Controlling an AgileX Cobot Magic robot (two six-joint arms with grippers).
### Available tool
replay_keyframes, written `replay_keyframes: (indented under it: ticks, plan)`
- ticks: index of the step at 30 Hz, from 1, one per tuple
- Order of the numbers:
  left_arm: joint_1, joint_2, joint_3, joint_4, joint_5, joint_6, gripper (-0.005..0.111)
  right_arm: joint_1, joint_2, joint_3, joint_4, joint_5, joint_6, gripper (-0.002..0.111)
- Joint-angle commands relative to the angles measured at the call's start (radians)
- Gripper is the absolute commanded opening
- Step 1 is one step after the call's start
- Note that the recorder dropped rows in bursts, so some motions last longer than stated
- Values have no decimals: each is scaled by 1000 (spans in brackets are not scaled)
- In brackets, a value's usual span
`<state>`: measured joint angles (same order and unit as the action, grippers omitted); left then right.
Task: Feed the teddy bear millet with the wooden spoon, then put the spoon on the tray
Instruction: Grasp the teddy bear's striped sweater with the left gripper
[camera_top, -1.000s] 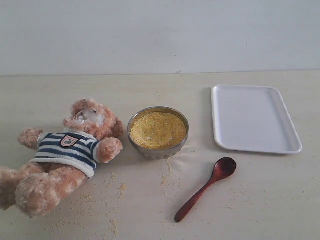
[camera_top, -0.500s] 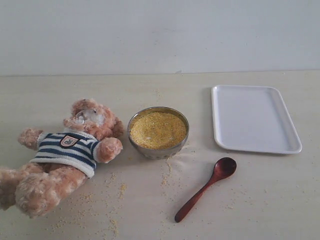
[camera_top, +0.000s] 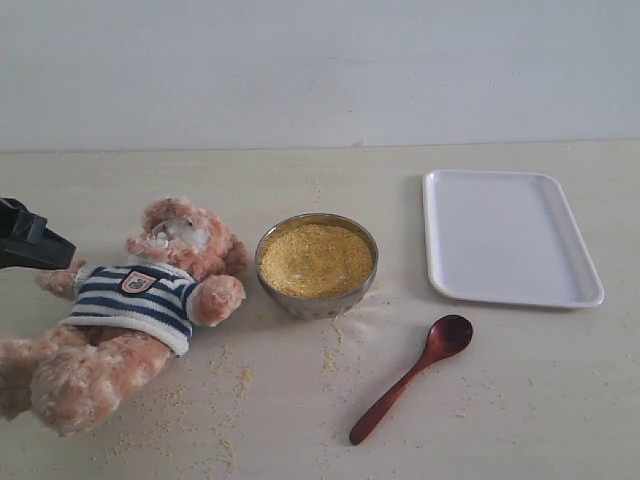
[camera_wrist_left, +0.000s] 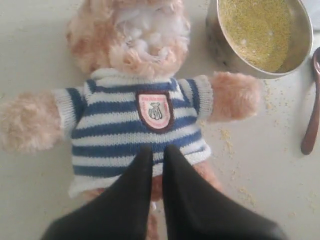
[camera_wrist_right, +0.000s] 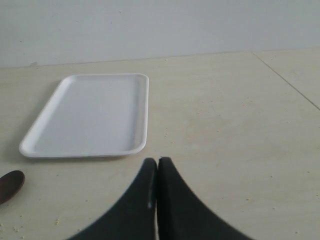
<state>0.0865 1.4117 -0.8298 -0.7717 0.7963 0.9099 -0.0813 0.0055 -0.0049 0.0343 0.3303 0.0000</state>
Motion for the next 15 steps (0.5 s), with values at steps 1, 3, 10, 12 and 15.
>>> replay_keyframes:
  ticks: [1,3,10,12,15]
  plan:
    - [2,41,3,33,-46,34,30,-6,-5,5,-2,-9,0,0]
    - [2,70,3,102,-55,25,47,-6,-5,5,-2,-9,0,0]
    - [2,169,26,107,-48,-82,100,-6,-5,5,-2,-6,0,0]
    - [2,193,32,94,-64,-82,107,-6,-5,5,-2,-6,0,0]
    - [2,230,34,56,-68,-82,110,-6,-5,5,-2,-6,0,0]
